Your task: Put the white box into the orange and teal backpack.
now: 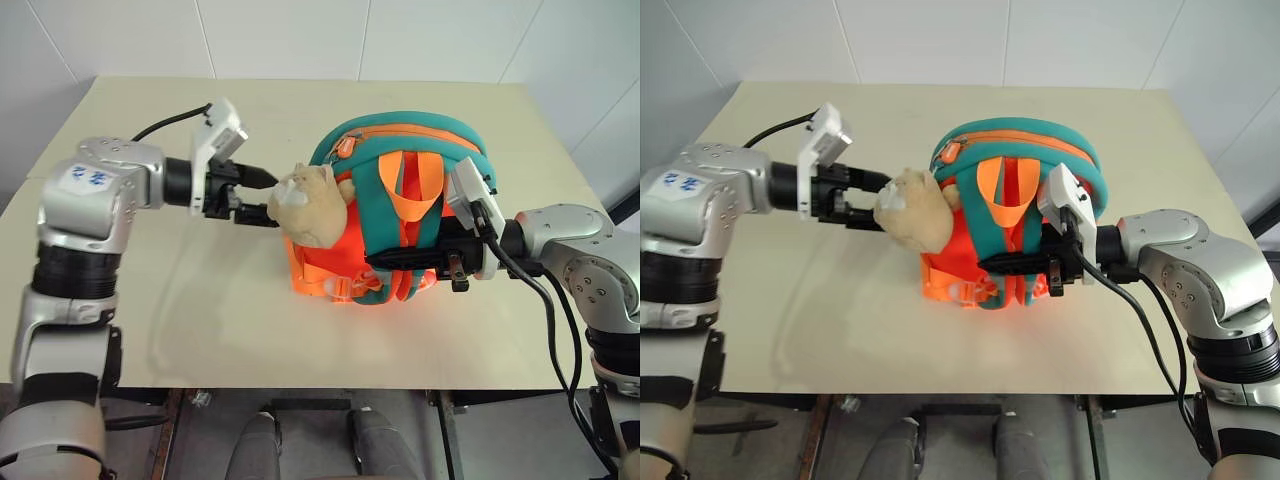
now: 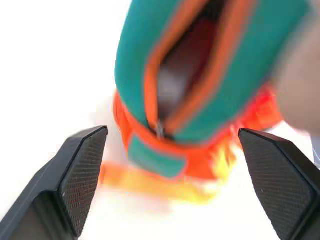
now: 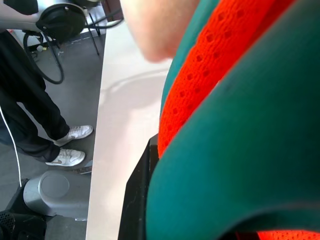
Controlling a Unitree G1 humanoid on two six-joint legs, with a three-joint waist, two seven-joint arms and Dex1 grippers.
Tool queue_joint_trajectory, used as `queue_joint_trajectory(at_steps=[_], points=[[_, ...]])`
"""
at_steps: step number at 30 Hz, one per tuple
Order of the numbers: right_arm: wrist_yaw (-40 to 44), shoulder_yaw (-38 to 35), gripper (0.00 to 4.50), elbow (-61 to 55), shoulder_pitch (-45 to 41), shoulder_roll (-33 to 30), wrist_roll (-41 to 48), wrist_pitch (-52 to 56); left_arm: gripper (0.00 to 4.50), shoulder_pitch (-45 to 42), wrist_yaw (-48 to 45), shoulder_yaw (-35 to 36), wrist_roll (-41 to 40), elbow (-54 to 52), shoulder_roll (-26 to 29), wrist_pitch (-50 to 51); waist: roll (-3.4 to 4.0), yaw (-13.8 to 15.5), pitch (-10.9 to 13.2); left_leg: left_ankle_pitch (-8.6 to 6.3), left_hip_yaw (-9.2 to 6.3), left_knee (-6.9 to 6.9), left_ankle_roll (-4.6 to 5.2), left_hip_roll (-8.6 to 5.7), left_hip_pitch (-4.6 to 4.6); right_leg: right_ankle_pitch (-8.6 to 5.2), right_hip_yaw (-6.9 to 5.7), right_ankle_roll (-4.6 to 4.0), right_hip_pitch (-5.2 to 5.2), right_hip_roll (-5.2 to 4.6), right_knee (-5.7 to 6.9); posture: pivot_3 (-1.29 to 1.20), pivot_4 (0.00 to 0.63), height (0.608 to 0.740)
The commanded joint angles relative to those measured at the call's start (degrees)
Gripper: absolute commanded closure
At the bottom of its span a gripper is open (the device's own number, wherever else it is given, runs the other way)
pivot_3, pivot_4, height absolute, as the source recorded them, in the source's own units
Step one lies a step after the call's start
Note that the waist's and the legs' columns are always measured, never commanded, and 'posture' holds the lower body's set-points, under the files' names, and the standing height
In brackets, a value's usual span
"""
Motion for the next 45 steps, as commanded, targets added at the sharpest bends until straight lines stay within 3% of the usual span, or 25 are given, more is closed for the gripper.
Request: queue_joint_trajectory(at_steps=[1, 6, 11, 14, 22, 27, 38, 45], points=[[0.9, -0.8, 4.50, -0.1, -1.0, -0.1, 0.2, -1.3, 0.04, 3.0, 0.3, 9.6, -9.7, -9.6, 0.7, 5.7, 0.00, 0.0, 0.0, 0.00, 0.00, 0.00, 0.00, 0.00, 0.01, -0.01, 0.00, -0.01, 0.02, -0.01, 0.00, 0.00, 0.150, 0.740], [1.7, -0.1, 4.50, 1.0, -1.7, 0.2, -0.4, -1.9, 0.04, 4.9, 8.7, 14.8, -17.0, -16.5, -6.2, 8.7, -0.01, 0.7, 0.0, 0.00, -0.06, 0.11, 0.00, -0.02, 0.03, 0.01, -0.06, 0.01, 0.13, -0.01, -0.01, 0.00, 0.150, 0.740], [2.1, 0.4, 4.50, 1.5, -2.0, 0.5, -0.9, -2.5, 0.04, 6.7, 16.8, 10.9, -14.8, -17.5, -11.4, 6.2, -0.01, 0.8, 0.0, 0.01, -0.07, 0.19, 0.02, -0.01, 0.04, 0.08, -0.03, 0.04, 0.13, 0.02, 0.02, 0.00, 0.150, 0.740], [2.2, 0.3, 4.50, 1.4, -1.9, 0.5, -1.1, -2.8, 0.56, 7.5, 19.5, 7.4, -13.0, -16.8, -12.0, 5.1, -0.01, 0.7, 0.0, 0.01, -0.04, 0.18, 0.02, -0.02, 0.06, 0.08, 0.00, 0.04, 0.13, 0.00, 0.00, 0.00, 0.150, 0.740], [0.4, -2.9, 4.50, -0.5, 1.5, 2.8, 0.2, -5.2, 2.85, 4.8, 20.4, 9.4, -17.6, -14.5, -9.8, 8.1, -0.01, 0.6, 0.0, 0.01, -0.04, 0.14, 0.01, -0.02, 0.03, 0.08, 0.00, 0.04, 0.10, 0.01, -0.03, 0.00, 0.150, 0.740], [-0.9, -6.1, 4.50, -2.9, 5.4, 5.2, 2.6, -7.7, 3.74, 1.3, 21.6, 10.5, -17.5, -9.5, -7.2, 9.4, -0.01, 0.6, 0.0, 0.01, -0.05, 0.12, 0.01, -0.02, 0.03, 0.08, -0.01, 0.04, 0.11, 0.02, -0.04, 0.00, 0.150, 0.740], [-3.4, -8.9, 4.50, -7.9, 11.4, 7.4, 5.9, -10.3, 3.89, -5.5, 23.2, 8.8, -13.8, 5.4, -0.3, 10.5, -0.01, 0.3, 0.0, 0.01, -0.05, 0.06, 0.01, -0.03, 0.02, 0.08, -0.02, 0.04, 0.10, 0.01, -0.09, 0.00, 0.150, 0.740], [-5.5, -9.1, 4.50, -9.2, 12.8, 7.2, 6.4, -10.1, 3.92, -3.4, 17.2, 1.0, -8.2, 12.9, 3.9, 5.7, -0.01, 0.1, 0.0, 0.01, -0.04, -0.03, 0.01, -0.02, 0.03, 0.06, -0.02, 0.02, 0.07, 0.01, -0.11, 0.00, 0.150, 0.740]])
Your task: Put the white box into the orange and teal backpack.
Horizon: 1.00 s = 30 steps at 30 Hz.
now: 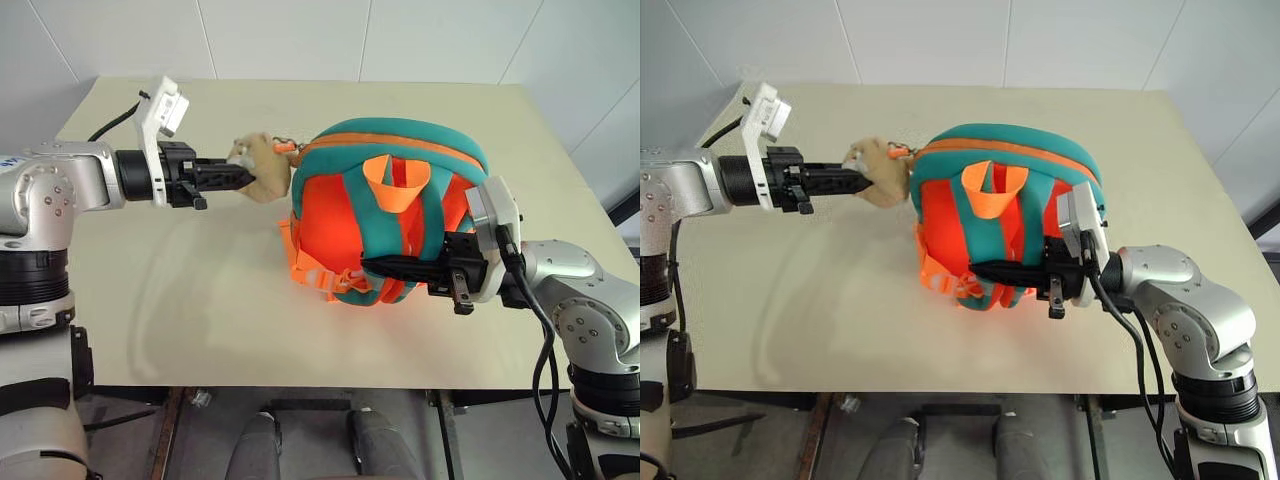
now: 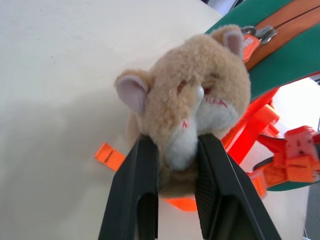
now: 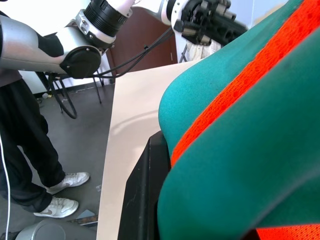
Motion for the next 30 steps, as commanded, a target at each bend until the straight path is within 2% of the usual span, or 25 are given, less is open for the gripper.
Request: queue_joint_trajectory(at_steps=[1, 7, 11, 14, 18, 22, 24, 30], points=[[-0.8, -2.3, 4.50, -2.5, 0.7, -0.4, 1.8, -1.3, 3.92, 1.2, -3.0, -2.9, 4.1, 2.6, 2.8, -3.0, 0.00, 0.0, 0.0, 0.00, 0.01, -0.02, 0.00, 0.00, 0.00, 0.00, 0.01, -0.01, -0.01, 0.00, 0.00, 0.00, 0.150, 0.740], [-1.4, -2.0, 4.50, -2.8, 0.8, -0.6, 1.9, -1.2, 3.92, 3.1, -8.7, -13.0, 12.2, 8.2, 3.0, -10.2, 0.00, 0.0, 0.0, 0.00, 0.02, -0.05, 0.00, 0.01, 0.01, -0.02, 0.00, -0.03, -0.02, 0.00, -0.01, 0.00, 0.150, 0.740], [-1.5, -1.5, 4.50, -2.6, 0.6, -0.6, 1.9, -1.1, 3.93, 2.0, -10.6, -19.2, 18.6, 14.9, -0.9, -16.6, 0.00, 0.1, 0.0, 0.00, 0.04, -0.05, 0.00, 0.00, 0.01, -0.02, 0.01, -0.04, -0.01, 0.00, -0.02, 0.00, 0.150, 0.740], [-1.6, -1.4, 4.50, -2.5, 0.4, -1.1, 1.7, -0.6, 3.93, 1.5, -11.5, -20.0, 21.3, 18.3, -3.6, -21.9, -0.01, 0.1, 0.0, 0.00, 0.03, -0.04, 0.00, 0.01, 0.00, -0.02, 0.01, -0.04, -0.01, 0.00, -0.02, 0.00, 0.150, 0.740], [-2.4, -1.9, 4.50, -2.3, -0.3, -3.2, 2.0, 1.4, 3.94, 1.5, -13.6, -16.2, 19.7, 18.5, -4.8, -23.6, -0.01, 0.0, 0.0, 0.00, 0.03, -0.05, 0.00, 0.01, 0.00, -0.02, 0.02, -0.04, -0.01, -0.01, -0.03, 0.00, 0.150, 0.740], [-2.3, -2.8, 3.24, -2.0, -1.0, -8.8, 2.5, 5.5, 2.60, 4.9, -17.6, -11.4, 16.5, 13.5, -2.5, -23.0, 0.00, 0.0, 0.0, 0.00, 0.05, -0.07, 0.01, 0.00, -0.03, -0.03, 0.02, -0.05, -0.04, -0.05, -0.04, 0.00, 0.150, 0.740], [-1.6, -3.9, 2.54, -2.0, -1.1, -11.2, 2.6, 5.9, 1.90, 6.5, -16.7, -8.3, 15.7, 11.8, -2.0, -22.9, -0.01, 0.1, 0.0, 0.00, 0.04, -0.11, 0.01, 0.02, -0.02, -0.04, 0.01, -0.08, -0.05, -0.04, -0.05, 0.00, 0.150, 0.740], [1.7, -9.3, 0.50, -1.8, 2.1, -22.1, 1.3, 7.1, 0.05, 15.7, -13.4, 7.0, 11.6, 4.3, -1.3, -31.7, 0.00, 0.4, 0.0, -0.01, 0.06, -0.13, 0.01, 0.02, -0.05, -0.05, -0.01, -0.09, -0.07, -0.10, -0.09, 0.00, 0.150, 0.740]])
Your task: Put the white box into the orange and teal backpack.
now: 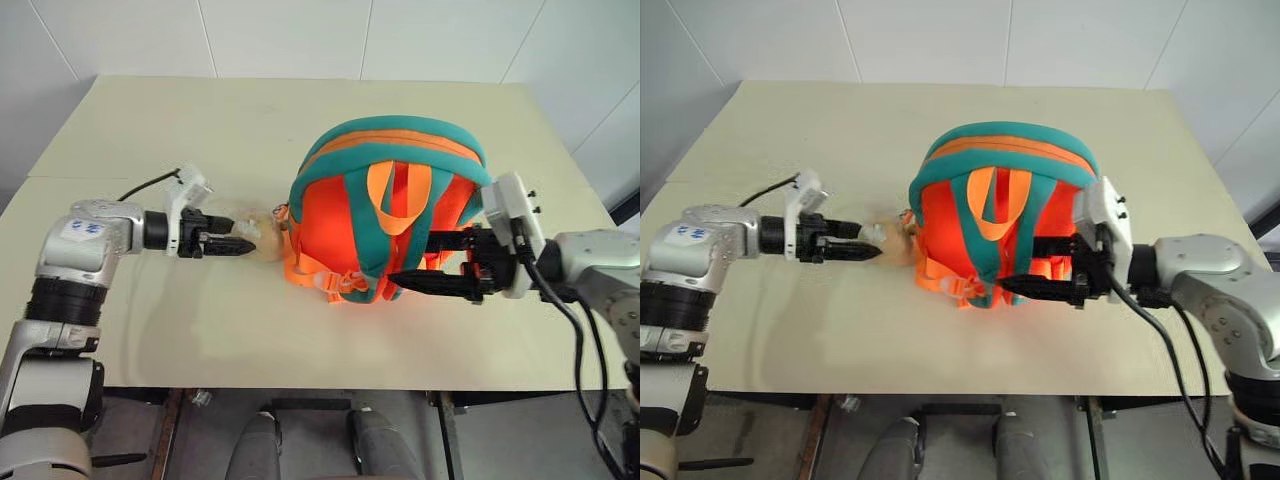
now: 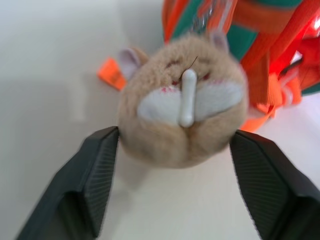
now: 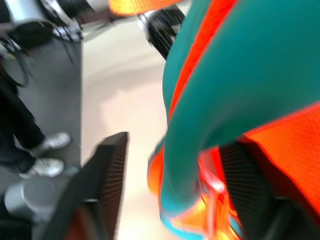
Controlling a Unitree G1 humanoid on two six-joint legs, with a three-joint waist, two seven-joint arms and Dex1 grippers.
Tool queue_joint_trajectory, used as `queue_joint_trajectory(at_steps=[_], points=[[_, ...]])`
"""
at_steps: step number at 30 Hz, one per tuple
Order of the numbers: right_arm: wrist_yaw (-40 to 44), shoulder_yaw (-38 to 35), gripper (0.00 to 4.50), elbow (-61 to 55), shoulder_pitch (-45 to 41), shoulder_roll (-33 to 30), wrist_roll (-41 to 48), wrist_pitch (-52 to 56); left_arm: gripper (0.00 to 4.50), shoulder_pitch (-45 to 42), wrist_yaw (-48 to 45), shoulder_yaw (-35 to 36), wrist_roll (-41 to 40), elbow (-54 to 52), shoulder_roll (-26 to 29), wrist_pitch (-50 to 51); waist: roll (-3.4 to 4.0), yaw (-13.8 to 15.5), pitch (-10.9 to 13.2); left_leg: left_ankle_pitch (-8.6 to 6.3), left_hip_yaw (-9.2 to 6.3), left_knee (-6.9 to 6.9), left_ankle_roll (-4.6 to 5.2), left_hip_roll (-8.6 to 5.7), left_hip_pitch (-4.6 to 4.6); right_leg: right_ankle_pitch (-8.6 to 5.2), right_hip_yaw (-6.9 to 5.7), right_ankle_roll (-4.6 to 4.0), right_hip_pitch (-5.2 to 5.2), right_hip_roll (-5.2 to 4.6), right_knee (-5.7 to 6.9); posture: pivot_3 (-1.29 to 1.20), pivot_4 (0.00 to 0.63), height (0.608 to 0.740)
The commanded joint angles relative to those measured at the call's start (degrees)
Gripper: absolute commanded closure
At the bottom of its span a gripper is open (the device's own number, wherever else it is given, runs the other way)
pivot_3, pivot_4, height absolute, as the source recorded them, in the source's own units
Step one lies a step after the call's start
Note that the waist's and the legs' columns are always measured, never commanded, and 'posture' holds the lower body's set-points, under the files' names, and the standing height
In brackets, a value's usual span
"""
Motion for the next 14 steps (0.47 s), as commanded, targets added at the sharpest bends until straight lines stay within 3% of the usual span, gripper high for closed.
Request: queue_joint_trajectory(at_steps=[1, 4, 7, 11, 14], points=[[2.6, -5.6, 0.18, -0.3, 2.8, -6.1, -1.5, -0.1, 0.00, 3.3, 0.8, 9.5, -3.6, -4.2, 0.3, -6.2, 0.00, 0.3, 0.0, 0.00, 0.00, 0.00, 0.01, 0.01, 0.00, 0.00, -0.01, 0.00, 0.01, 0.00, -0.02, 0.00, 0.150, 0.740], [5.1, -12.0, 0.01, 2.5, 8.4, -12.0, -6.0, -1.9, 0.00, 6.4, -1.6, 15.0, -5.9, -2.5, -1.0, -13.2, -0.01, 1.0, 0.0, 0.00, 0.06, 0.01, 0.01, 0.00, 0.02, 0.00, 0.01, -0.01, 0.02, -0.02, -0.06, 0.00, 0.150, 0.740], [8.3, -20.4, 0.01, 4.8, 15.2, -13.8, -9.4, -3.9, 0.00, 8.5, -5.4, 16.8, -6.0, 1.1, -1.1, -19.2, 0.00, 1.3, 0.0, -0.01, 0.13, 0.03, 0.02, -0.01, 0.08, 0.02, 0.03, -0.01, 0.08, -0.04, -0.11, 0.00, 0.150, 0.740], [8.6, -28.1, 0.01, 8.5, 20.4, -11.3, -11.9, -6.9, 0.00, 9.0, -10.1, 19.3, -8.2, 4.0, -1.5, -24.3, -0.01, 1.2, 0.0, -0.01, 0.15, 0.05, 0.02, -0.01, 0.07, 0.04, 0.02, -0.01, 0.10, -0.04, -0.15, 0.00, 0.150, 0.740], [5.9, -28.8, 0.01, 11.7, 19.9, -7.9, -12.2, -9.0, 0.00, 9.0, -11.6, 20.2, -9.8, 5.0, -1.5, -24.4, -0.04, 1.2, 0.0, 0.00, 0.17, 0.08, 0.02, 0.00, 0.11, 0.08, 0.04, -0.01, 0.15, -0.04, -0.16, 0.00, 0.150, 0.740]])
